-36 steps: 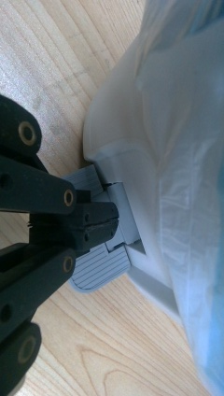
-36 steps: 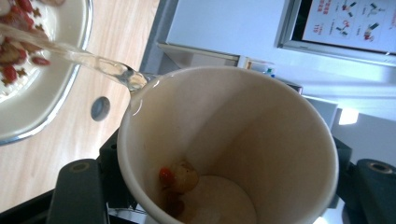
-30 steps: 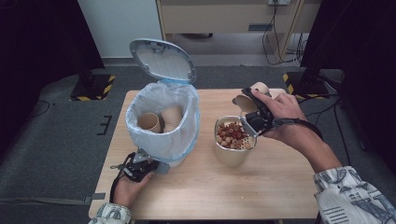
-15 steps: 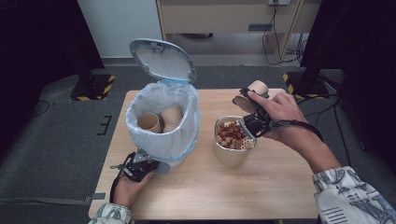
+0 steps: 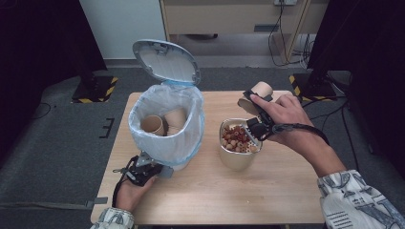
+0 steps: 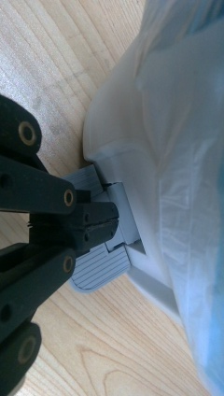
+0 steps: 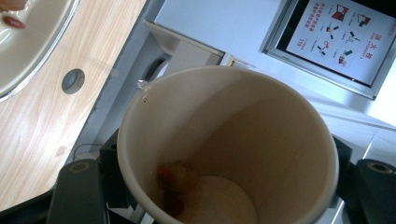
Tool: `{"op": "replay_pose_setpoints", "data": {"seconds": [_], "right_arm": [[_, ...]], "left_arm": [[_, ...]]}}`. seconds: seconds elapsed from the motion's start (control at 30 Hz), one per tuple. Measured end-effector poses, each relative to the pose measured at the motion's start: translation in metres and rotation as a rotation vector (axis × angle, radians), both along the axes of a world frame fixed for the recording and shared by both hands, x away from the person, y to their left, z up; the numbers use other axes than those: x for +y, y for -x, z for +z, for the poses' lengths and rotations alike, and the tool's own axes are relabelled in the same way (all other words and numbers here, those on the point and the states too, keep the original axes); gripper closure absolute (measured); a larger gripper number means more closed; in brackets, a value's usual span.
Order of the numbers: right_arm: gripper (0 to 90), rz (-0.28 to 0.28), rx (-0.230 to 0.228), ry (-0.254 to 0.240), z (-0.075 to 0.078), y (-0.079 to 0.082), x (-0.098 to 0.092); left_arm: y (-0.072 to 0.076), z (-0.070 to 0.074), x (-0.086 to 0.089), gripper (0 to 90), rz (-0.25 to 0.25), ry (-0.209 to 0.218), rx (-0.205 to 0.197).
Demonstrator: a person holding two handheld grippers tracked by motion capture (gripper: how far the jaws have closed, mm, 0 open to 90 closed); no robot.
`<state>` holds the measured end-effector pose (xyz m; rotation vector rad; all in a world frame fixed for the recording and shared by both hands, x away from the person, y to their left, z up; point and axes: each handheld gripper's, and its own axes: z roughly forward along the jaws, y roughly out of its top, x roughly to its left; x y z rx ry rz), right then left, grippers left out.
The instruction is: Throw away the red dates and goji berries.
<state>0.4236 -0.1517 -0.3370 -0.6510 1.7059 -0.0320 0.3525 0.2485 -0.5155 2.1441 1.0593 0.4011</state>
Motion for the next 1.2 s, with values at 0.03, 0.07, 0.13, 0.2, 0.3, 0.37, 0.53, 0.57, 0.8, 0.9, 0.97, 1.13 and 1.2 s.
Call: {"op": "replay_pose_setpoints", "data": {"seconds": [0.03,0.07,0.13,0.2,0.3,0.37,0.53,0.57,0.8,0.9,0.97,1.13,1.2], "right_arm": [[28.9,0.000,0.000,0.000,0.000,0.000,0.000],[29.0,-0.005,-0.003,0.000,0.000,0.000,0.000],[29.1,-0.009,-0.014,0.003,0.001,-0.001,0.001],[29.3,-0.009,-0.044,0.039,-0.003,0.000,0.004],[29.6,0.031,-0.030,0.160,-0.020,0.002,0.011],[29.8,0.025,-0.024,0.154,-0.023,0.002,0.011],[30.6,0.009,-0.084,0.233,-0.027,0.002,0.010],[30.6,0.015,-0.077,0.247,-0.031,0.003,0.010],[30.8,0.012,-0.113,0.318,-0.044,0.004,0.014],[31.2,0.003,-0.108,0.300,-0.048,0.002,0.015],[31.2,0.019,-0.100,0.322,-0.051,0.004,0.016],[31.3,0.044,-0.115,0.402,-0.059,0.007,0.018],[31.3,0.036,-0.118,0.369,-0.055,0.007,0.018]], "left_arm": [[0.000,0.000,0.000,90.0,0.000,0.000,0.000],[0.000,0.000,0.000,90.0,0.000,0.000,0.000],[0.000,0.000,0.000,90.0,0.000,0.000,0.000],[0.000,0.000,0.000,90.0,0.000,-0.001,0.000],[0.000,0.000,0.000,90.0,-0.001,-0.003,0.000],[0.000,0.000,0.000,90.0,-0.001,-0.003,0.001],[0.000,0.000,0.000,90.0,0.000,0.000,0.001],[0.000,0.000,0.000,90.0,0.000,0.000,0.001],[0.000,0.000,0.000,90.0,0.000,-0.001,0.001],[0.000,0.000,0.000,90.0,0.000,-0.001,0.000],[0.000,0.000,0.000,90.0,-0.001,-0.002,0.000],[0.000,0.000,0.000,90.0,-0.001,-0.001,0.000],[0.000,0.000,0.000,90.0,0.000,-0.003,0.000]]}}
